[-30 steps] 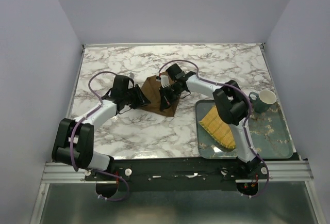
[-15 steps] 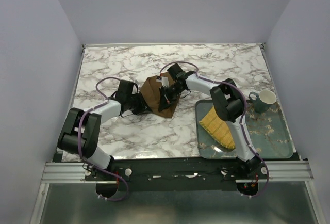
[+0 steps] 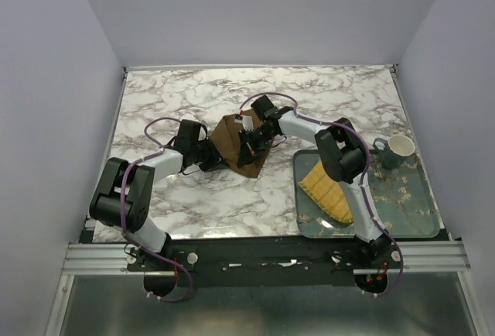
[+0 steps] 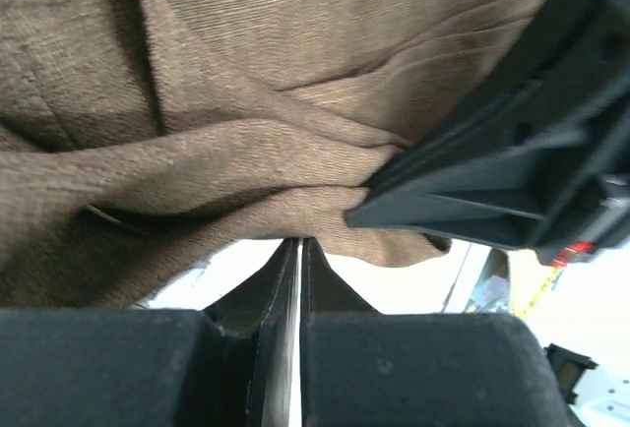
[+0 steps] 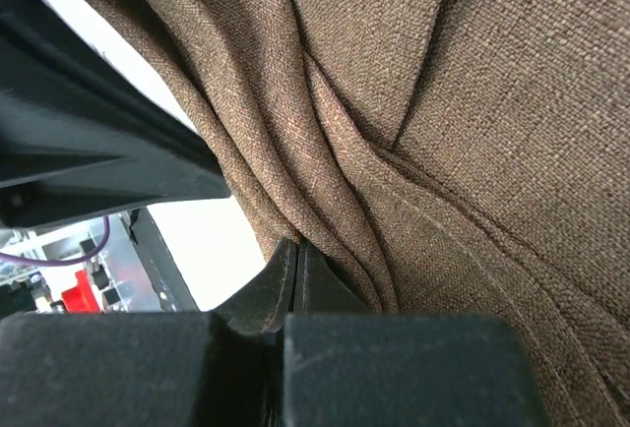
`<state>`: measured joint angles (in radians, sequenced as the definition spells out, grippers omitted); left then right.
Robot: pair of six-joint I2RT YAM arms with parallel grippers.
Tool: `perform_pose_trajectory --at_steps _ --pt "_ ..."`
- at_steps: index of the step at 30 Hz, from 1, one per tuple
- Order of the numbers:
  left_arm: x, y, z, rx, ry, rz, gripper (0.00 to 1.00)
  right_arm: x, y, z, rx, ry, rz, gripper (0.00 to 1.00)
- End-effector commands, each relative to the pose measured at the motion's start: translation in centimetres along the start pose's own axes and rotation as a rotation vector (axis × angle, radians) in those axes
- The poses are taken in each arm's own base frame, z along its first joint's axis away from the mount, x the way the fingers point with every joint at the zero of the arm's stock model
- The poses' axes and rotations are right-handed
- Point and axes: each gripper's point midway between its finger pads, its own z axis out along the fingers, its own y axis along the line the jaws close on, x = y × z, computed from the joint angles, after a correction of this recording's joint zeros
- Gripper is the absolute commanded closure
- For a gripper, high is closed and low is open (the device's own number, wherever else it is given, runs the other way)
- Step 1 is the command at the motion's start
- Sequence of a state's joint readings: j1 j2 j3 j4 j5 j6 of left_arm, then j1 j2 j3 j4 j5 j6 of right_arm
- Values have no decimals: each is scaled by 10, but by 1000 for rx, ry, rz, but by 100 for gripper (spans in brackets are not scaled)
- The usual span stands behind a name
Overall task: Fold the napkin, place the utensils inside, and roll it up
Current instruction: Roll the napkin with the utensil
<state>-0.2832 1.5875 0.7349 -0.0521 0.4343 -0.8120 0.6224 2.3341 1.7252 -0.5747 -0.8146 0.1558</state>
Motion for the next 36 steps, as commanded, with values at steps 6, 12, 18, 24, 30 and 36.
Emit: perform_pose_trajectory --at_steps 6,12,18,24,30,36 --pt "-20 -31 -13 93 -93 9 89 41 -37 26 74 117 68 99" --pt "-20 -24 0 62 -64 0 91 39 -35 25 64 113 68 100" --pt "-21 -6 15 4 -62 -8 93 38 -32 23 58 109 65 100" --pt "-21 21 33 -108 -59 -45 100 32 -24 15 74 88 49 99" --pt "-7 58 40 -262 -6 -96 100 17 -9 -15 176 45 13 77" --pt "-1 66 40 -289 3 -94 100 -7 18 -72 348 -40 -74 59"
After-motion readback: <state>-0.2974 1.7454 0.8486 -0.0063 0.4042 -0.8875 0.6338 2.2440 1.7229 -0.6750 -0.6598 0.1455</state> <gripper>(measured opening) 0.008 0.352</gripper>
